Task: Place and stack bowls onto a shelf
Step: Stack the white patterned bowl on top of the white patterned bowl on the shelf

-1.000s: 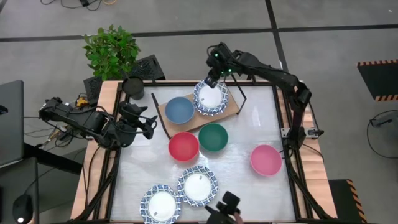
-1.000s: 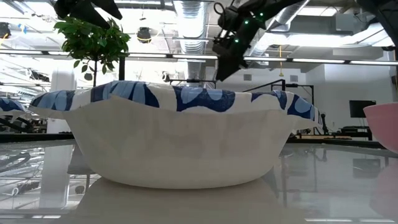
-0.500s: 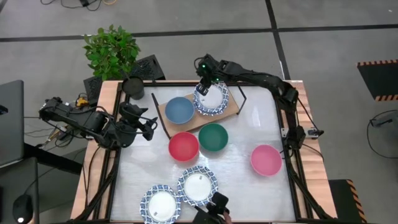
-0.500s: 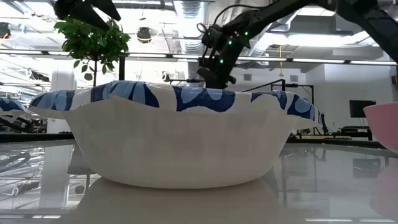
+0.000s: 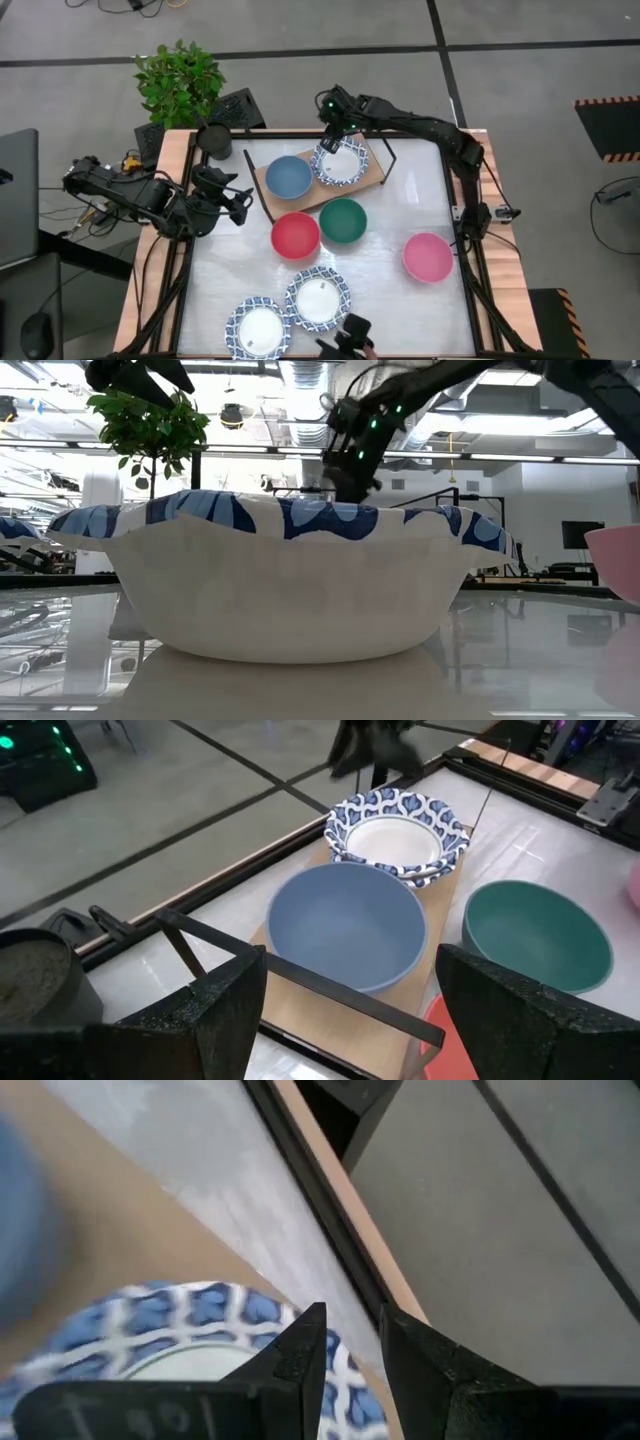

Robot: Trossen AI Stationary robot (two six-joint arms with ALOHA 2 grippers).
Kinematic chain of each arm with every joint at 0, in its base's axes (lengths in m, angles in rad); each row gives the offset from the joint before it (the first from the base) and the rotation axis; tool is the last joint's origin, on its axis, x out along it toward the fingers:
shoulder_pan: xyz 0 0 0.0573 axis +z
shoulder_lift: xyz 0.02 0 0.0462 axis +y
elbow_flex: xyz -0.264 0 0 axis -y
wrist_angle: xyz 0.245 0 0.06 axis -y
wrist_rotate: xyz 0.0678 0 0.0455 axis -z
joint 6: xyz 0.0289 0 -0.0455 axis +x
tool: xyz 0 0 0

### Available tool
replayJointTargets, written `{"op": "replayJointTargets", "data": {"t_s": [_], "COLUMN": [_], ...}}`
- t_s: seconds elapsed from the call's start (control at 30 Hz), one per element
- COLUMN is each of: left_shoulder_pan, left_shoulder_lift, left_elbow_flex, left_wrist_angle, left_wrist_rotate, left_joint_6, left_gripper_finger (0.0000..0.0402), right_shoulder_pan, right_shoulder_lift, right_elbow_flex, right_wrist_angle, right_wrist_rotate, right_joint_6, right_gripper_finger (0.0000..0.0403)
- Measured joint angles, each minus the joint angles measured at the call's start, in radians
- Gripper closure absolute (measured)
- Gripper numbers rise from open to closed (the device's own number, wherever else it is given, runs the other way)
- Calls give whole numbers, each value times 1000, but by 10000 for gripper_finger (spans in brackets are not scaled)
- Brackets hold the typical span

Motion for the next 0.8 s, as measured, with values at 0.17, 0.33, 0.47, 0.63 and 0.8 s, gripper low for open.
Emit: {"op": "replayJointTargets", "data": {"t_s": [0.17, 0.33, 0.47, 0.63, 0.8], "left_shoulder_pan": [0, 0, 0, 0, 0], "left_shoulder_lift": [0, 0, 0, 0, 0], "left_elbow_flex": [0, 0, 0, 0, -7], "left_wrist_angle": [0, 0, -1, 0, 7], "left_wrist_rotate": [10, 15, 35, 44, 44], "left_joint_6": [-7, -26, -47, -59, -59], "left_gripper_finger": [125, 125, 125, 125, 125], "right_shoulder_pan": [28, 79, 144, 248, 327], "right_shoulder_lift": [-149, -269, -329, -363, -380], "right_elbow_flex": [3, 3, 2, -14, -160], "right_wrist_angle": [-165, -372, -511, -527, -283], "right_wrist_rotate": [-5, -8, -26, -18, 20], "right_joint_6": [53, 142, 183, 174, 200], "right_gripper_finger": [281, 281, 281, 281, 281]}}
